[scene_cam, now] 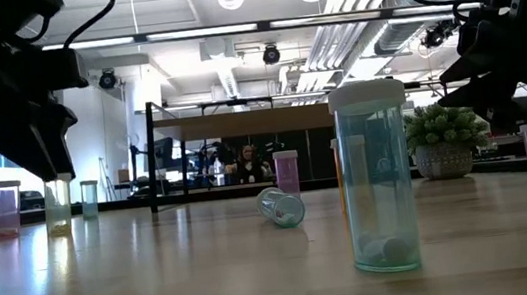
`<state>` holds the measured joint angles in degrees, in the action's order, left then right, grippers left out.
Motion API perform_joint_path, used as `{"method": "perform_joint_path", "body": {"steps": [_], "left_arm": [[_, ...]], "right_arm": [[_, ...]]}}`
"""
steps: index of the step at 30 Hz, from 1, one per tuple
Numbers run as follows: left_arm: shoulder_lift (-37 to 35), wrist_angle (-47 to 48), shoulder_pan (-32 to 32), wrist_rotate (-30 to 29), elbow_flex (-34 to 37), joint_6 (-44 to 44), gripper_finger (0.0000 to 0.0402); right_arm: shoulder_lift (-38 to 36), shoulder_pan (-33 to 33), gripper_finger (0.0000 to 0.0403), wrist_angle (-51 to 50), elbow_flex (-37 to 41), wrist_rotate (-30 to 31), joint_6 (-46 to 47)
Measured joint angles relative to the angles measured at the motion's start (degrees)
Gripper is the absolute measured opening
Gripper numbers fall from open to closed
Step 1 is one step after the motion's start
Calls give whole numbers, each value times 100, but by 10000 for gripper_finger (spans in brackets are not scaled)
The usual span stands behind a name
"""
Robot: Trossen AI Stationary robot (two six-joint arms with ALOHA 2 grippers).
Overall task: Pick and place medicine bottles onto shelf by color
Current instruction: Put the top left yellow pill bottle on the shelf
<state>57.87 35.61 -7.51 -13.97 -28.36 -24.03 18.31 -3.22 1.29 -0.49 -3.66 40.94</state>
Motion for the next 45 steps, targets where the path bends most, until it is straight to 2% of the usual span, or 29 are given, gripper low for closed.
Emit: {"method": "perform_joint_path", "body": {"steps": [6,16,34,38,45], "left_arm": [[291,-151,0,-203,0,9,239],[605,-289,-4,-182,0,17,237],[601,-292,-4,6,0,17,112],[599,-292,-2,5,0,17,104],[599,-278,0,3,-21,17,111]], "right_arm": [[-2,0,154,1,1,0,0],[0,0,154,1,0,2,1],[0,0,154,0,0,0,1],[-1,0,154,0,0,0,1],[-1,0,154,0,1,1,0]]}}
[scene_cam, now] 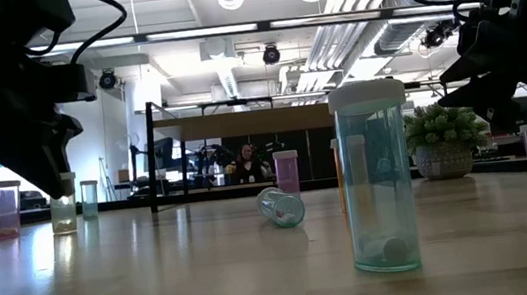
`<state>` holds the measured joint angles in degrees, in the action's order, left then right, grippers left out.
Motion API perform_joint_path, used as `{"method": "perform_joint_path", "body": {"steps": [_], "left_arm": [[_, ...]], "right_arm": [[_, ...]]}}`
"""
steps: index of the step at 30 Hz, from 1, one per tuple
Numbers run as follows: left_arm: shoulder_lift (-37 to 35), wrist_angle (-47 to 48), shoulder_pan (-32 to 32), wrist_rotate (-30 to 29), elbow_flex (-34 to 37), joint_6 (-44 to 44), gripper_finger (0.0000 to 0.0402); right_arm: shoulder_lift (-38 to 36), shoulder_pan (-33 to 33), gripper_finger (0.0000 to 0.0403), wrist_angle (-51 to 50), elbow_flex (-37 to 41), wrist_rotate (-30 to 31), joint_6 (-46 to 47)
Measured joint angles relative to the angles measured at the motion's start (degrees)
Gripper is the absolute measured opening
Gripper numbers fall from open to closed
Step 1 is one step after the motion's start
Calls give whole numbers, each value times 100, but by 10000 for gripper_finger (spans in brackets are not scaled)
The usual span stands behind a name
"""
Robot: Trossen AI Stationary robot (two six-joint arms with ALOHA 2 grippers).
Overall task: Pick and place medicine bottles onto shelf by color
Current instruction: Put the top left yellow pill bottle on the shelf
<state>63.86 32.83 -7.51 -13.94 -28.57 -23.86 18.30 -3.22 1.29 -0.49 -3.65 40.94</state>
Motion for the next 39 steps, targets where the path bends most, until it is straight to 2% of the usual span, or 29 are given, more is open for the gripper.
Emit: {"method": "perform_joint_path", "body": {"steps": [6,14,20,27,33,39], "left_arm": [[0,53,80,-19,-491,210,108],[0,638,771,-41,-1673,990,110],[0,805,1590,-276,-2628,1972,109],[29,781,2840,-619,-3742,3176,109],[384,1149,3959,-555,-4933,3259,109],[1102,1571,4808,-274,-6192,3115,109]], "right_arm": [[1,0,154,1,-1,1,1],[0,0,154,0,0,-1,0],[1,0,154,-1,2,0,0],[-2,0,154,1,-1,-1,1],[-1,0,154,0,-1,-1,0],[-1,0,154,1,1,-1,1]]}}
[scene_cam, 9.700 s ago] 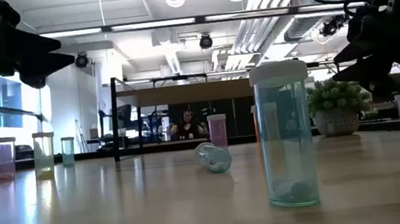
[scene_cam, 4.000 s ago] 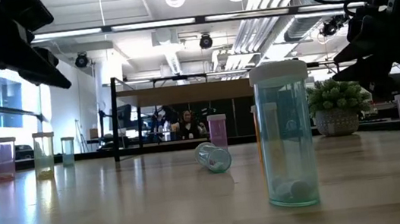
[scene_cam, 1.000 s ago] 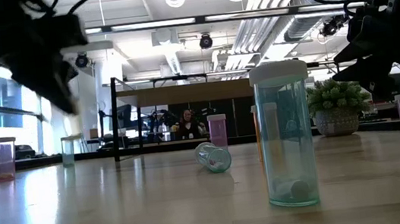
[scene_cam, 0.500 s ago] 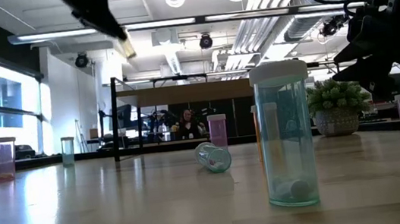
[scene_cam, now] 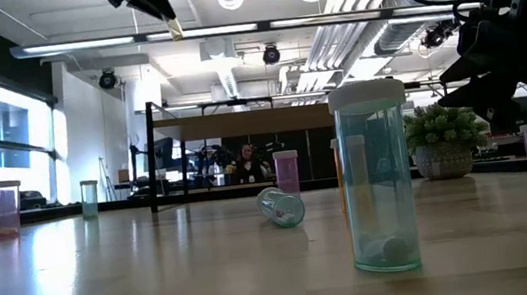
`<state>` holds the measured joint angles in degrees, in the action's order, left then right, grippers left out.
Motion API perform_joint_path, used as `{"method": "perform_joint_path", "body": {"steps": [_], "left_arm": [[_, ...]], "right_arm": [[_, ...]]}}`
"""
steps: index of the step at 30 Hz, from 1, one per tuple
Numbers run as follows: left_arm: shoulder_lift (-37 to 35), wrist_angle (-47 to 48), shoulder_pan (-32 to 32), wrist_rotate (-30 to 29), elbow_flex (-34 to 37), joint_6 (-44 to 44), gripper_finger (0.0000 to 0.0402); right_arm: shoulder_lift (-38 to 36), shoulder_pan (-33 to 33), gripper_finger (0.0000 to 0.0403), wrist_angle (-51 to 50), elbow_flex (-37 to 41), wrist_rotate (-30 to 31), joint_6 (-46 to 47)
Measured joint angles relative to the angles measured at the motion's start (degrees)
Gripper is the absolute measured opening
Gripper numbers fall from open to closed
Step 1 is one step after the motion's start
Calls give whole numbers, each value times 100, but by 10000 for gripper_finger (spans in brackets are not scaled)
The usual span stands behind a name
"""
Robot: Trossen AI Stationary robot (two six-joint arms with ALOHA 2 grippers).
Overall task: Pick and place medicine bottles onto shelf by color
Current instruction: Put the top left yellow pill bottle on the shelf
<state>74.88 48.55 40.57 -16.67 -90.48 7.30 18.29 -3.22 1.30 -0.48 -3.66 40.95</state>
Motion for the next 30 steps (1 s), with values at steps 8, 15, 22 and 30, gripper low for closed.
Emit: {"method": "perform_joint_path", "body": {"steps": [8,15,22,30], "left_arm": [[1151,1142,573,278,-1212,-412,109],[1844,1209,628,1011,-1269,-422,109],[2409,1324,629,1011,-1269,-414,109],[2774,1494,630,1002,-1269,-414,109]], "right_arm": [[2,0,154,-2,-1,0,0],[2,0,154,-2,-2,0,-2],[2,0,154,0,-1,1,-1],[2,0,154,0,0,0,0]]}}
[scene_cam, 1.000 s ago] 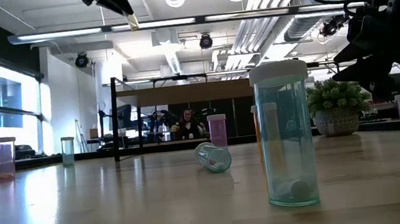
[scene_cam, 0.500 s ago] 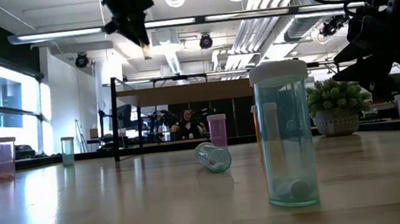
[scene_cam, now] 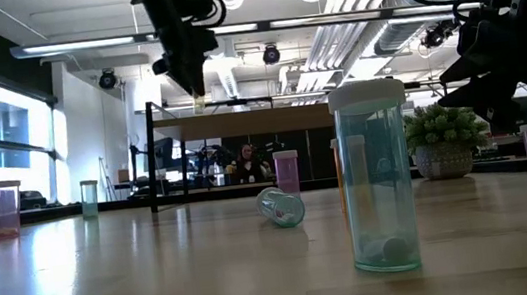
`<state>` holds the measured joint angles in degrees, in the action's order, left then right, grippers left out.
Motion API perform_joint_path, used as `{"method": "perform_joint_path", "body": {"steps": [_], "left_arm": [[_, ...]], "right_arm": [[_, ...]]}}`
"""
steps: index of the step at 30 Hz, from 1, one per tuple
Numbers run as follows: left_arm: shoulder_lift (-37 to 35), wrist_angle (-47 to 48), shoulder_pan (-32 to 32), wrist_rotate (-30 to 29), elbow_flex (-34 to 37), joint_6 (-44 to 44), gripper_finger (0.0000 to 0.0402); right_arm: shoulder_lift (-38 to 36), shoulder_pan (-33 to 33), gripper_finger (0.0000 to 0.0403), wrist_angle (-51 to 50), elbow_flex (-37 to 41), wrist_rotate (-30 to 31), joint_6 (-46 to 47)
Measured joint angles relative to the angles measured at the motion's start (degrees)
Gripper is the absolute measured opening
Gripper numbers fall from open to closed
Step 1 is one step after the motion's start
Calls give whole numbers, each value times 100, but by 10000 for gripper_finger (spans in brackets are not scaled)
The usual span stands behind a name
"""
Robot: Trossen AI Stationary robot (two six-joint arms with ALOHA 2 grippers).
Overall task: Pick and place medicine bottles onto shelf by color
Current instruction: Put the top left yellow pill bottle on the shelf
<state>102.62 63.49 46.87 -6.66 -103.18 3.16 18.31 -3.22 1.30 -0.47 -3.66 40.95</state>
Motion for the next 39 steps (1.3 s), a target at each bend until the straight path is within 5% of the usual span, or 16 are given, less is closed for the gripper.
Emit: {"method": "perform_joint_path", "body": {"steps": [39], "left_arm": [[305,140,208,151,-2,-1196,109]], "right_arm": [[-1,0,154,0,-2,0,0]]}}
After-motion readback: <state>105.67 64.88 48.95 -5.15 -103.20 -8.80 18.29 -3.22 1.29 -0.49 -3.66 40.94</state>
